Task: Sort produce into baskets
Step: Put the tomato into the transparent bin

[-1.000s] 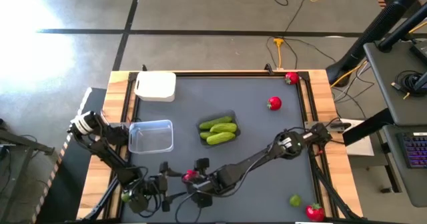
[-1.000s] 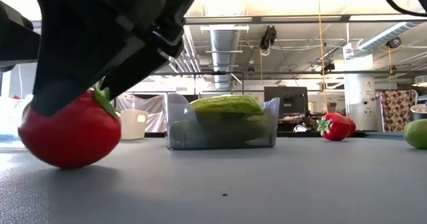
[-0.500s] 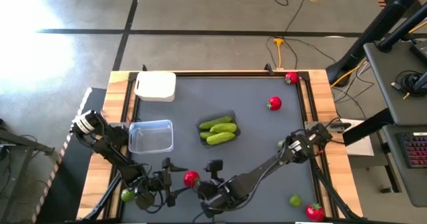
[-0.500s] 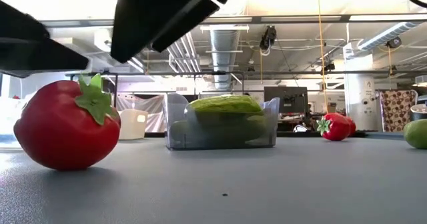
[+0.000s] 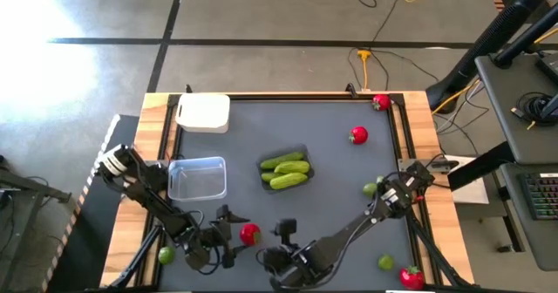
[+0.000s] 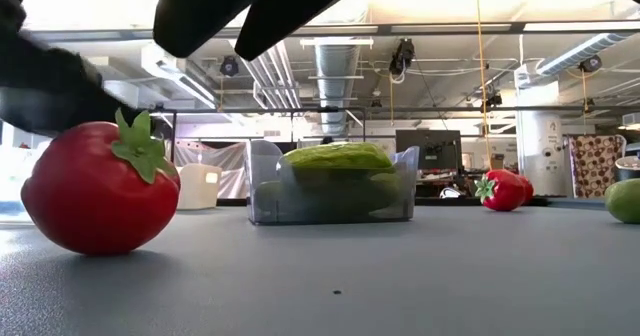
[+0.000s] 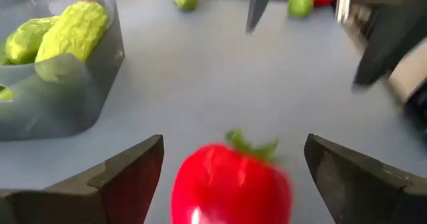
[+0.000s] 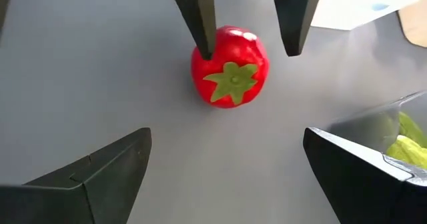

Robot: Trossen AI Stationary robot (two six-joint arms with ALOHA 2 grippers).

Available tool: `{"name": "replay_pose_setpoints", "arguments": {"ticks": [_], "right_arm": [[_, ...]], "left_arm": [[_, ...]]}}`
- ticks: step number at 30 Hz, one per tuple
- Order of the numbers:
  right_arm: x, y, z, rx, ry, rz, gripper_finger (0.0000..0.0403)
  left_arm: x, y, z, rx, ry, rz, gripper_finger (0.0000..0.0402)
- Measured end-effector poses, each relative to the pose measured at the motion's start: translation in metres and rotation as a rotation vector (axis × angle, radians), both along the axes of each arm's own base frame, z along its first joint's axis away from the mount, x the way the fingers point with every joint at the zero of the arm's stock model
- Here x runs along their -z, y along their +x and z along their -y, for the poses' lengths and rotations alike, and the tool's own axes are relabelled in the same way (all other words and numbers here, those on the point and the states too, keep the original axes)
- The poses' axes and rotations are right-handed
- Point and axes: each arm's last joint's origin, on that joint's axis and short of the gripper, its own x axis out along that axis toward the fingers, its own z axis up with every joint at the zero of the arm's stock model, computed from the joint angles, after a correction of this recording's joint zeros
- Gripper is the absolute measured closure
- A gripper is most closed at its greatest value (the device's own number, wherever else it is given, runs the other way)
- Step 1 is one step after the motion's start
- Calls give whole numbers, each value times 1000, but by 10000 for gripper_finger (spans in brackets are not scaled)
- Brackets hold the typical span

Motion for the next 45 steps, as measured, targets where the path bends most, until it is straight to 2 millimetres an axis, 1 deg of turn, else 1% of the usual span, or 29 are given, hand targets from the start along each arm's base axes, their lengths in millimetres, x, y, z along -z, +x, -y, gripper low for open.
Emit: {"name": "replay_pose_setpoints", "arguments": {"ticks": [3,7,12,18,22,27,31,33,36,40,43,45], "right_arm": [[0,-2,-3,-2,4,1,19],[0,-4,-6,8,16,6,19],[0,-4,-6,15,22,8,19],[1,-2,-3,23,21,8,19],[1,-1,-2,26,21,8,19],[1,-1,-2,26,21,7,19],[1,-1,-2,33,26,10,19],[1,-1,-2,37,30,12,19],[1,-2,-3,35,31,12,19],[1,-2,-3,44,38,15,19],[1,-2,-3,44,38,15,19],[1,-2,-3,44,39,16,19]], "left_arm": [[15,0,0,8,61,-40,58],[36,4,1,-14,69,-68,58],[51,15,13,-15,104,-86,58],[58,32,29,-99,147,-23,60],[55,38,35,-111,144,-6,82],[42,37,36,-106,158,-16,124],[30,30,30,-113,184,-49,126],[15,26,29,-116,181,-49,126],[-14,14,24,-111,216,-52,126],[-52,-5,5,-154,236,-69,126],[-70,-19,-16,-206,244,-107,126],[-79,-27,-32,-251,256,-141,126]]}}
